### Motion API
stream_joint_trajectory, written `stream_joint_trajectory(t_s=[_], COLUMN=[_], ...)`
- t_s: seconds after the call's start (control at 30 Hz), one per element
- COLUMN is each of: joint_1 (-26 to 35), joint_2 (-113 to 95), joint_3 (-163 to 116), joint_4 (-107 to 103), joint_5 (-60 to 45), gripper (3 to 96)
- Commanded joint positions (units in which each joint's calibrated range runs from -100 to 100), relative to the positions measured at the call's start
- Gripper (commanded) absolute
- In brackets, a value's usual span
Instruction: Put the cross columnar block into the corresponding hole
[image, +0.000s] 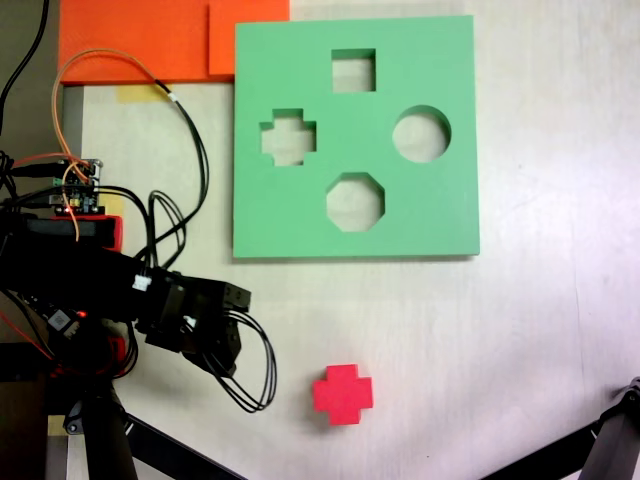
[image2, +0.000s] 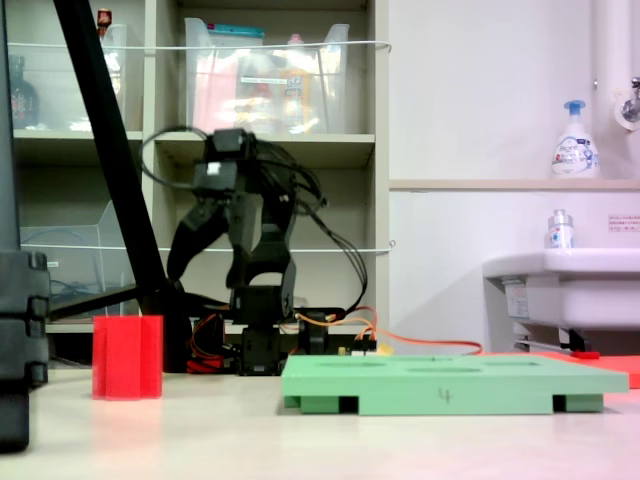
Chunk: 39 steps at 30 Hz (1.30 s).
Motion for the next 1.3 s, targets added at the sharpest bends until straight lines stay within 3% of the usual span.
stream_joint_trajectory(t_s=[0.03, 0.37, 0.67, 1.3], joint_1=[-1.51, -2.05, -1.56, -1.66], joint_2=[10.25, 49.5, 68.21, 83.44], joint_3=[13.43, 42.74, 46.33, 46.33], joint_4=[-7.05, -7.05, -7.05, -2.33], joint_5=[-2.49, -7.77, -7.91, -9.23], gripper=[46.8, 86.0, 86.0, 82.9])
